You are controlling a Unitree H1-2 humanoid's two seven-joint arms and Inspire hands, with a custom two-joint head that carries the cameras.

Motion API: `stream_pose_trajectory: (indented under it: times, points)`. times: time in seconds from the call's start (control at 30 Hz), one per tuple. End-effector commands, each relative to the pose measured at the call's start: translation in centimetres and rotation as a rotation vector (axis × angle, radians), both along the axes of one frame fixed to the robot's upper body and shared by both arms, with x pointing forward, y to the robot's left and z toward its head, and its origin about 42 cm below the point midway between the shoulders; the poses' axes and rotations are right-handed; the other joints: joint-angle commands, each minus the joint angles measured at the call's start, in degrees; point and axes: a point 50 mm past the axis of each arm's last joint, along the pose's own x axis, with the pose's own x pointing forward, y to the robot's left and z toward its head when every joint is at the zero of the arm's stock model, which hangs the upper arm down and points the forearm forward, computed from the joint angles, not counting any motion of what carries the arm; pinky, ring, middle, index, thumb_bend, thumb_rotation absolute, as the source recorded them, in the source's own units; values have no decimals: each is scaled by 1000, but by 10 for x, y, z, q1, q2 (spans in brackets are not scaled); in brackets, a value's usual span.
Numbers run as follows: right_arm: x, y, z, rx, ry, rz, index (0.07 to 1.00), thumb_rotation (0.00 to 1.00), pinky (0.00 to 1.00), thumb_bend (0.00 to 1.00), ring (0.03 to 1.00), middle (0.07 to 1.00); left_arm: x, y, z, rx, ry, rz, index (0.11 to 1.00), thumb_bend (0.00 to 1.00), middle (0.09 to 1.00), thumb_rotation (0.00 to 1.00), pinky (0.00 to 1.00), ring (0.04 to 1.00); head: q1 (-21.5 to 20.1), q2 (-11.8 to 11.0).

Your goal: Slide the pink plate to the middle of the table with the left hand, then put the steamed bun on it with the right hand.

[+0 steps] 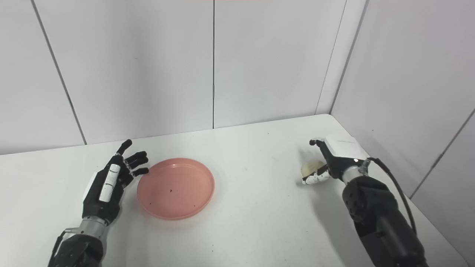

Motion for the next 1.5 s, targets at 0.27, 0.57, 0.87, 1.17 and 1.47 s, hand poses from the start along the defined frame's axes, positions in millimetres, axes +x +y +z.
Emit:
stream_pose_trajectory:
  times: [0.27, 0.57, 0.87, 1.17, 1.47]
  points:
    - [13, -9, 10, -10, -82, 15, 809, 321, 641, 996, 825, 839, -7, 2, -15, 7, 22, -3, 894, 713, 749, 767, 683, 769, -5, -2]
    - [19, -6, 4, 0, -90, 47, 806, 274, 643, 986, 803, 827, -8, 3, -14, 9, 18, -4, 891, 709, 752, 768, 677, 765, -10, -5]
    - [29, -11, -6, 4, -57, 59, 804, 292, 653, 1000, 804, 825, -9, 3, -14, 11, 18, 0, 882, 692, 750, 758, 678, 765, -8, -6]
    - [39, -18, -11, -19, -28, 40, 803, 303, 674, 987, 819, 835, -10, 2, -11, 18, 13, -8, 893, 680, 757, 761, 672, 767, -7, -4]
    - [53, -28, -2, -46, -14, 34, 786, 297, 654, 996, 800, 816, -10, 5, -14, 25, 13, -7, 892, 692, 760, 764, 683, 772, -5, -2]
